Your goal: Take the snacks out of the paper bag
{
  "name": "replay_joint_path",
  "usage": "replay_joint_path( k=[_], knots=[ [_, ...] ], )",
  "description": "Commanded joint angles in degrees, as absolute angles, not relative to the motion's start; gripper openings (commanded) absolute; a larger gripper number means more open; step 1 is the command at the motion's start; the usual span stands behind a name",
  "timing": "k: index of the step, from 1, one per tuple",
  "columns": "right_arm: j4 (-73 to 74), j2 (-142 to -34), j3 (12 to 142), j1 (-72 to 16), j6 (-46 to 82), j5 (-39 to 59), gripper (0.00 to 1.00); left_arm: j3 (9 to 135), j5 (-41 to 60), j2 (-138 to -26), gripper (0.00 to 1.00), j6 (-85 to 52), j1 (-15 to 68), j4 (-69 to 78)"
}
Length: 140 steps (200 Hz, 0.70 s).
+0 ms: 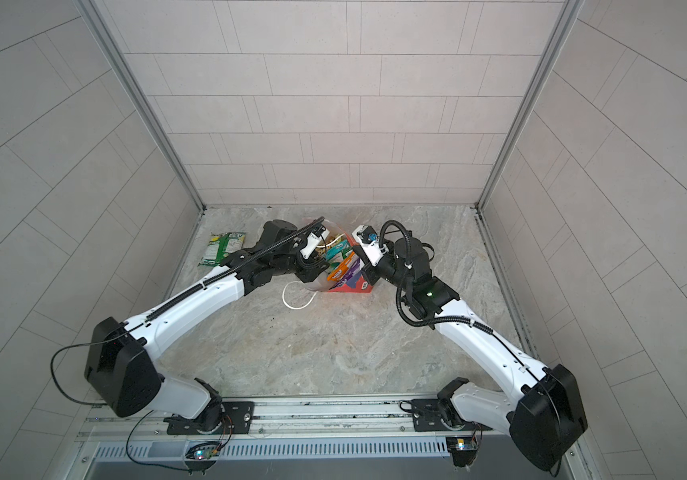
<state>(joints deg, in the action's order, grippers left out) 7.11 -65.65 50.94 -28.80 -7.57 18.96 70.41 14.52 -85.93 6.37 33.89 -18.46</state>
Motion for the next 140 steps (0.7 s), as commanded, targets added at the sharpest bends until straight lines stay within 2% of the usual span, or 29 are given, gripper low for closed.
replay_joint_path(
  k=[1,118,140],
  knots=[
    [8.91,-64.07,50.17,-28.65,-6.9,20.38,0.0,73.91,10.73,-88.31,0.6,8.2,33.76,-16.55],
    [10.64,-63.55,49.0,-28.58,-6.89,22.91,0.0,73.98,0.29,-98.88,0.7,8.54,33.39,-7.69],
    [10.37,-63.55,49.16,-28.65,-6.95,22.95,0.0,74.23,0.56,-100.56,0.68,8.51,33.25,-6.31]
  ],
)
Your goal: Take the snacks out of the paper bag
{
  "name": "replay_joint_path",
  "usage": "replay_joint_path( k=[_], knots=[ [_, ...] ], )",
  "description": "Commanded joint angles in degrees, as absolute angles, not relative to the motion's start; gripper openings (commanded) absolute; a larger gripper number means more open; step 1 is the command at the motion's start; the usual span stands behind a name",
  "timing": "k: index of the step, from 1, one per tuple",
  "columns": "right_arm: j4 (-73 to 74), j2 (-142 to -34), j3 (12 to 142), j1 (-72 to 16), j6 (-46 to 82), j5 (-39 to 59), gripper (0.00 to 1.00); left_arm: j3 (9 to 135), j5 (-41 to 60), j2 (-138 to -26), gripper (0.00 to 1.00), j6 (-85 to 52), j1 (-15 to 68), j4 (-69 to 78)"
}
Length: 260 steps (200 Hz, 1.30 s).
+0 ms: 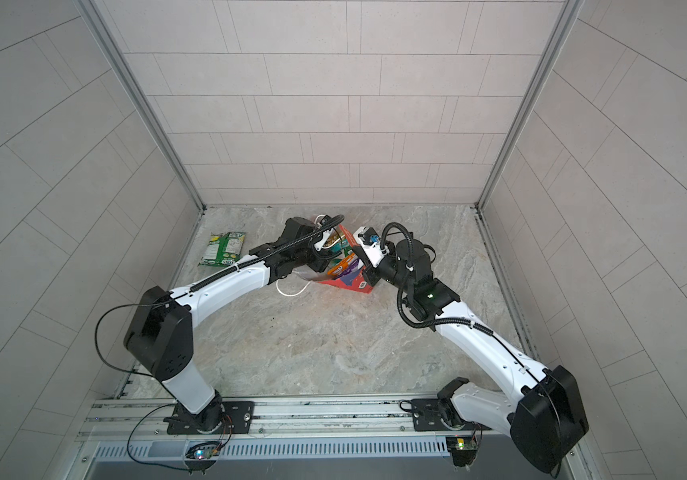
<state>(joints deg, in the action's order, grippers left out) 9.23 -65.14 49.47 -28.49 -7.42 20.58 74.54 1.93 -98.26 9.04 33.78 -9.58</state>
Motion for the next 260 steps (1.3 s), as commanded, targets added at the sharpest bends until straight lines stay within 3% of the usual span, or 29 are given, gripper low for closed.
replay_joint_path(
  k=[1,34,48,69,84,159,188,192,206,221,260],
  knots=[
    [10.33,-63.55,49.15,-28.65,-6.95,22.94,0.0,74.2,0.63,-100.64,0.68,8.47,33.24,-6.23],
    [10.33,-63.28,49.09,-28.58,-6.99,22.59,0.0,74.59,2.97,-102.04,0.48,7.88,33.0,-5.33],
    [10.52,-63.2,49.12,-28.62,-6.89,22.48,0.0,74.13,3.42,-102.38,0.34,7.65,33.0,-4.49],
    [10.47,-63.22,49.09,-28.64,-6.86,22.16,0.0,73.63,4.49,-102.66,0.29,6.97,32.68,-3.96],
    [10.42,-63.19,49.17,-28.65,-6.77,21.82,0.0,73.71,5.01,-102.42,0.13,6.34,32.43,-3.74],
    [11.31,-63.15,48.71,-28.48,-6.14,20.26,0.0,72.53,3.63,-94.46,0.0,4.43,32.37,-3.2],
    [11.78,-62.93,48.42,-28.3,-5.8,19.98,0.0,71.93,4.64,-91.91,0.01,4.04,32.3,-2.41],
    [11.83,-62.93,48.43,-28.3,-5.72,19.95,0.0,71.94,4.34,-91.88,0.04,4.01,32.19,-2.38],
    [12.0,-62.76,48.34,-28.25,-5.7,20.21,0.0,72.22,5.03,-92.55,0.41,3.67,31.74,-2.26],
    [12.24,-62.67,48.15,-28.24,-5.54,20.2,0.0,72.83,5.25,-93.97,0.53,3.9,31.23,-1.9],
    [12.13,-62.49,48.13,-28.22,-5.64,20.52,0.0,74.29,6.35,-98.25,0.64,6.39,31.14,0.07]
  ],
)
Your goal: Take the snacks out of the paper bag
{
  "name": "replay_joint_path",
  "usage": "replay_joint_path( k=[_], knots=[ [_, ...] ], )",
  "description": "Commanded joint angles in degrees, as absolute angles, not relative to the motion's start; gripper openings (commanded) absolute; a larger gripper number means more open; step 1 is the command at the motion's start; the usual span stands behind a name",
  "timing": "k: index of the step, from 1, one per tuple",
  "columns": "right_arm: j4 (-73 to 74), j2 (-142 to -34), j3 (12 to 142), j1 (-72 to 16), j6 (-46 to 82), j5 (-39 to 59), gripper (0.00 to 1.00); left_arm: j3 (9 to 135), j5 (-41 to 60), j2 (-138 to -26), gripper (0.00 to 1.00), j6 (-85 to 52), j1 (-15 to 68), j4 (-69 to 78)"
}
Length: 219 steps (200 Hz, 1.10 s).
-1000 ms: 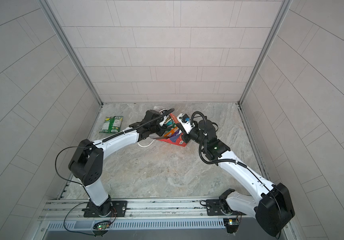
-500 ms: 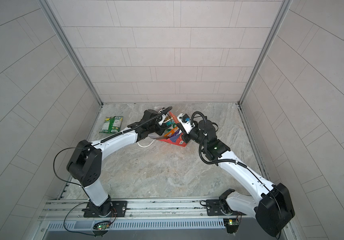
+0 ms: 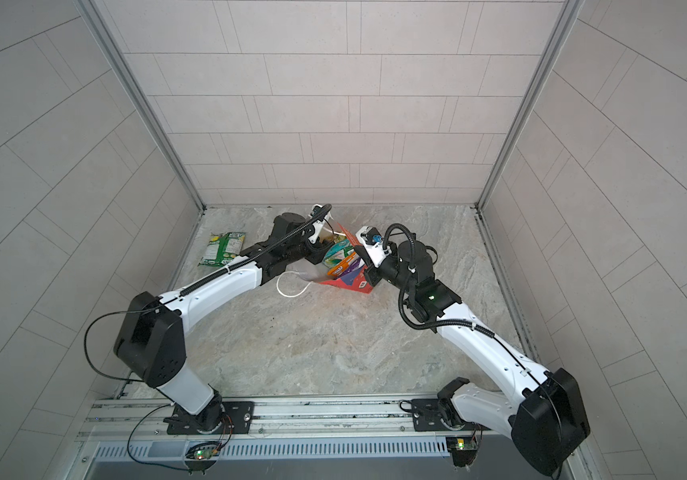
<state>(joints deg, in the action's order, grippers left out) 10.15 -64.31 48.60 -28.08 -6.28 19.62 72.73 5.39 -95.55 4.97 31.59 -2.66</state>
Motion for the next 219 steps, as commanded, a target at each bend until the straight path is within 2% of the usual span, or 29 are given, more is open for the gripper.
replay_joint_path(
  k=[1,49,65,152,196,219],
  knots=[
    [12.13,-62.49,48.1,-28.22,-5.63,20.59,0.0,74.37,6.38,-98.39,0.64,6.45,31.12,0.17],
    [12.78,-62.07,47.6,-28.26,-5.8,21.66,0.0,76.02,6.28,-103.64,0.65,6.76,31.11,1.33],
    [13.08,-61.88,47.4,-28.26,-5.8,21.3,0.0,75.62,6.4,-103.82,0.61,6.99,31.17,1.1],
    [15.88,-61.59,46.38,-25.57,-1.96,17.04,0.0,72.07,8.31,-92.92,0.6,9.1,31.2,-0.37],
    [17.48,-62.65,46.73,-21.89,1.14,18.29,0.0,66.5,12.0,-89.0,0.57,7.55,31.11,6.31],
    [17.73,-63.43,47.08,-21.36,1.22,18.45,0.0,68.35,12.26,-89.5,0.52,9.51,31.14,2.64]
  ],
)
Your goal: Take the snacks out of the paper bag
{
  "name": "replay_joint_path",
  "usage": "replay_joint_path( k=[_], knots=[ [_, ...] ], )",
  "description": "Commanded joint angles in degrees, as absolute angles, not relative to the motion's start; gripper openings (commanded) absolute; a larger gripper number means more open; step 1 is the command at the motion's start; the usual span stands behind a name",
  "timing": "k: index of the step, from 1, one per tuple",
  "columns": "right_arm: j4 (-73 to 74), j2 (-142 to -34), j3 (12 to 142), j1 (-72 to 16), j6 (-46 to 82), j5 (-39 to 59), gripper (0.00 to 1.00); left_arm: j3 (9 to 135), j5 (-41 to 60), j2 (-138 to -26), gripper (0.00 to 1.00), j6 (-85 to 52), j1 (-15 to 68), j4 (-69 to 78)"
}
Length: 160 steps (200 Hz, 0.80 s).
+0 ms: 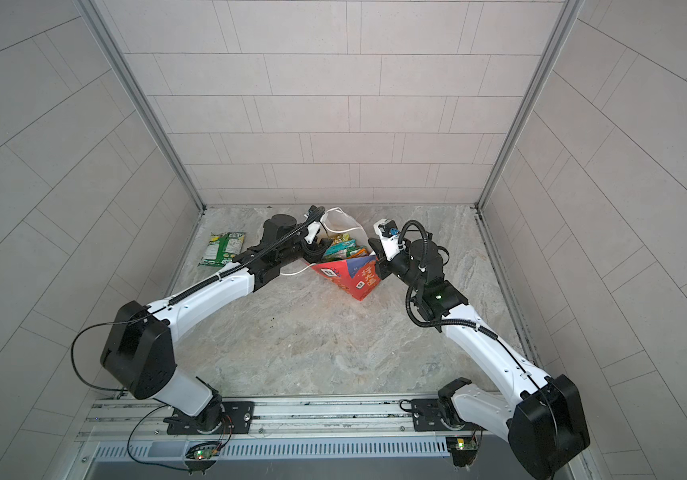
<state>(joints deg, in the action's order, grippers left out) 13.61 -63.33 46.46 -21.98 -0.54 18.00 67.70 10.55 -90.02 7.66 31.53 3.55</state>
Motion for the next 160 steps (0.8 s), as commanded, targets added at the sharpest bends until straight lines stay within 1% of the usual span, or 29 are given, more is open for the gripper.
replay_joint_path(
  k=[1,46,63,80,108,124,160],
  knots=[
    [17.7,-63.49,47.1,-21.36,1.23,18.5,0.0,68.45,12.37,-89.53,0.52,9.77,31.17,2.37],
    [17.9,-64.12,47.72,-21.09,1.27,19.6,0.0,69.62,12.79,-93.02,0.52,13.26,31.27,-0.08],
    [18.1,-63.99,47.7,-21.05,1.4,19.81,0.0,71.69,11.48,-95.17,0.57,14.83,31.28,-2.34],
    [18.26,-63.99,47.64,-21.1,1.24,20.59,0.0,72.99,10.54,-97.03,0.57,15.05,31.25,-2.4],
    [18.71,-63.91,47.07,-21.09,0.97,21.23,0.0,74.62,9.35,-99.63,0.62,13.58,31.31,-0.66],
    [19.28,-63.73,46.62,-21.09,0.77,21.81,0.0,75.38,8.92,-101.14,0.66,13.15,31.29,0.41],
    [19.47,-63.37,46.49,-21.09,0.95,22.75,0.0,76.56,10.19,-105.07,0.67,13.58,31.36,0.53]
  ],
)
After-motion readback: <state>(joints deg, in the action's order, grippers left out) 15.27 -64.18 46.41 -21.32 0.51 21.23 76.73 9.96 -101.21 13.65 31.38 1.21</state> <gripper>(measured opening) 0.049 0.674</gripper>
